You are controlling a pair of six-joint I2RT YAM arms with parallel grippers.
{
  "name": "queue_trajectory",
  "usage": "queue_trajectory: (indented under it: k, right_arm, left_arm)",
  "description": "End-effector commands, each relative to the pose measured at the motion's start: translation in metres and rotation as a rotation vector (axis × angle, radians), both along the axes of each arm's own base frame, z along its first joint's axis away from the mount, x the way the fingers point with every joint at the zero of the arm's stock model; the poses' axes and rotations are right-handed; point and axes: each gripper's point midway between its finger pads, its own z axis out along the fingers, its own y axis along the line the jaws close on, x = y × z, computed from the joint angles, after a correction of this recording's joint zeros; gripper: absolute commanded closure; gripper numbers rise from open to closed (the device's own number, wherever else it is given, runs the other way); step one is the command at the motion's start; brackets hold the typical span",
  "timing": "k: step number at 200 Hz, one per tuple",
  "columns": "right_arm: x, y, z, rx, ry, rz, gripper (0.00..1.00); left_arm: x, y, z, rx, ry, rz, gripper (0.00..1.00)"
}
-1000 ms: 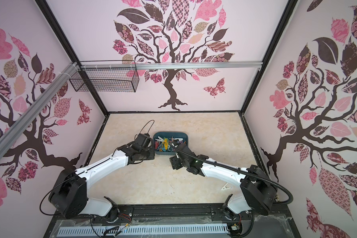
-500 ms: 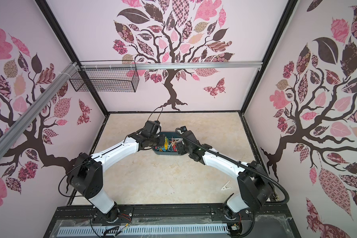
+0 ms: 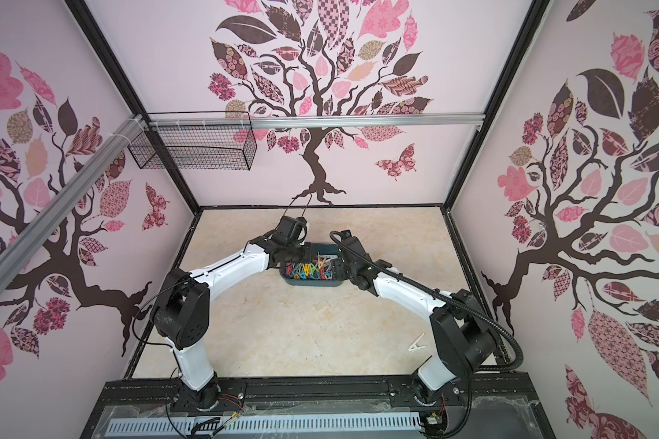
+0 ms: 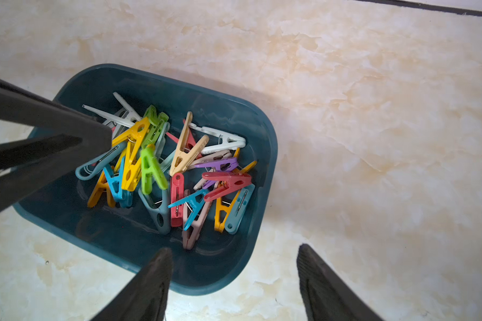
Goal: Put the clothespins into the storage box
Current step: Place the clothespin in the storage box, then reset both arms
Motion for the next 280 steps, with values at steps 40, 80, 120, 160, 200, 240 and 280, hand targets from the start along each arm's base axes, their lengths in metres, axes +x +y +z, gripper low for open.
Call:
queue_trajectory:
  k: [40, 80, 120, 160, 200, 240, 280]
  right_arm:
    - [0.001, -0.009, 0.058, 0.094, -0.129, -0.024, 0.25]
    - [0.000, -0.048, 0.096, 0.069, -0.290, -0.141, 0.17]
    - [0.012, -0.118, 0.100, 0.068, -0.477, -0.374, 0.03]
    - [0.025, -0.158, 0.098, -0.045, -0.550, -0.527, 0.00]
    - [0.007, -0.213, 0.093, -0.103, -0.638, -0.662, 0.00]
    - [-0.010, -0.251, 0.042, -0.114, -0.558, -0.706, 0.00]
    - [-0.003, -0.242, 0.013, -0.064, -0.564, -0.655, 0.00]
  left_arm:
    - [-0.020, 0.045, 0.111, -0.002, -0.306, 0.055, 0.58]
    - [-0.049, 0.110, 0.120, 0.022, -0.415, 0.182, 0.54]
    - [-0.058, 0.160, 0.106, 0.146, -0.702, 0.303, 0.50]
    - [-0.052, 0.246, 0.125, 0.435, -0.873, 0.700, 0.47]
    - [-0.065, 0.312, 0.094, 0.597, -0.839, 0.886, 0.48]
    - [-0.060, 0.312, 0.056, 0.590, -0.789, 0.845, 0.48]
    - [-0.059, 0.311, 0.010, 0.609, -0.753, 0.814, 0.46]
